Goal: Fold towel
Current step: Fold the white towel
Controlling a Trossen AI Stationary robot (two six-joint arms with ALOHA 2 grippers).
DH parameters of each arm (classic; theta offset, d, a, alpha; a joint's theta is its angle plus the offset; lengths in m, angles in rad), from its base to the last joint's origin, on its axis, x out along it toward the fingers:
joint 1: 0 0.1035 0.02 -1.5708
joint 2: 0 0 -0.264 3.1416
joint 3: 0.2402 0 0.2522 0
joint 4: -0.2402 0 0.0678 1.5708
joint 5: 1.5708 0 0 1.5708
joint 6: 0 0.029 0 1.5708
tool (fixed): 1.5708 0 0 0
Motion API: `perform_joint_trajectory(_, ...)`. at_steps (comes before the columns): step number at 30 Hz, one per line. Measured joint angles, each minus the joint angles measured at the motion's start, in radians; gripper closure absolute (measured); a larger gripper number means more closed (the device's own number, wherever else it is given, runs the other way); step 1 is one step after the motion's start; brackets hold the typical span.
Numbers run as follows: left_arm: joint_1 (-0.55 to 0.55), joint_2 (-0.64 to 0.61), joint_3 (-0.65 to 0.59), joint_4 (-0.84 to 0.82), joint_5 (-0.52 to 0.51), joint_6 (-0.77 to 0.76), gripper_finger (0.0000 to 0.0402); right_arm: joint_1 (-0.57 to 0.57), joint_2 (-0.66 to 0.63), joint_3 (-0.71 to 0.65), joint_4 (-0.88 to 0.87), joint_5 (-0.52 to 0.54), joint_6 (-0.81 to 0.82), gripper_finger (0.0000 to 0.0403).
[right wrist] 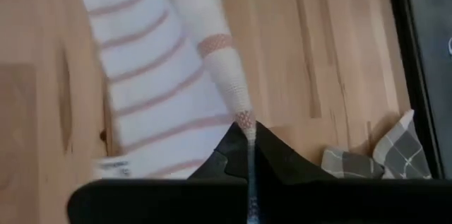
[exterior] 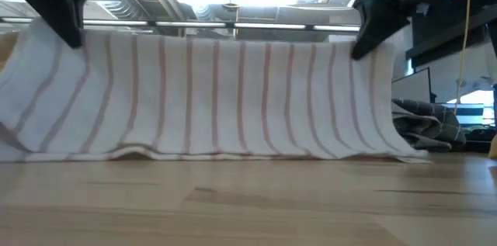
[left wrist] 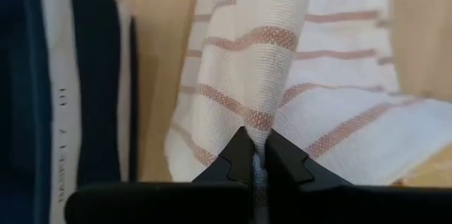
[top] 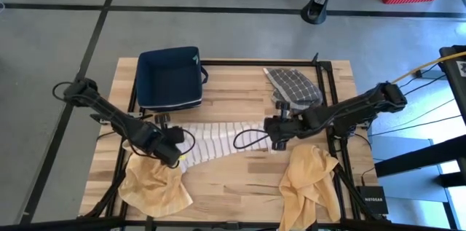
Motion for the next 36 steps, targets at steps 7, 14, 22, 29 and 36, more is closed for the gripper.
perform_joint_trajectory(7, -0.034, -0.062, 0.002, -0.043, -0.096, -0.028, 0.0397, 0.0, -0.007, 0.065, -0.097, 0.083, 0.028, 0.04)
perform_joint_trajectory(14, -0.028, -0.094, 0.002, -0.081, -0.194, -0.057, 0.0398, 0.001, -0.008, 0.105, -0.113, 0.222, 0.085, 0.04)
perform_joint_trajectory(22, -0.142, -0.094, 0.027, 0.077, 0.115, -0.053, 0.0398, 0.119, -0.008, 0.192, -0.124, -0.161, 0.187, 0.04)
perform_joint_trajectory(29, -0.193, -0.096, 0.019, 0.124, -0.014, -0.03, 0.0395, 0.166, -0.006, 0.194, -0.102, -0.133, 0.214, 0.04)
perform_joint_trajectory(36, -0.094, -0.091, -0.271, 0.209, -0.072, -0.033, 0.0393, 0.03, 0.014, -0.121, 0.109, -0.08, 0.192, 0.04)
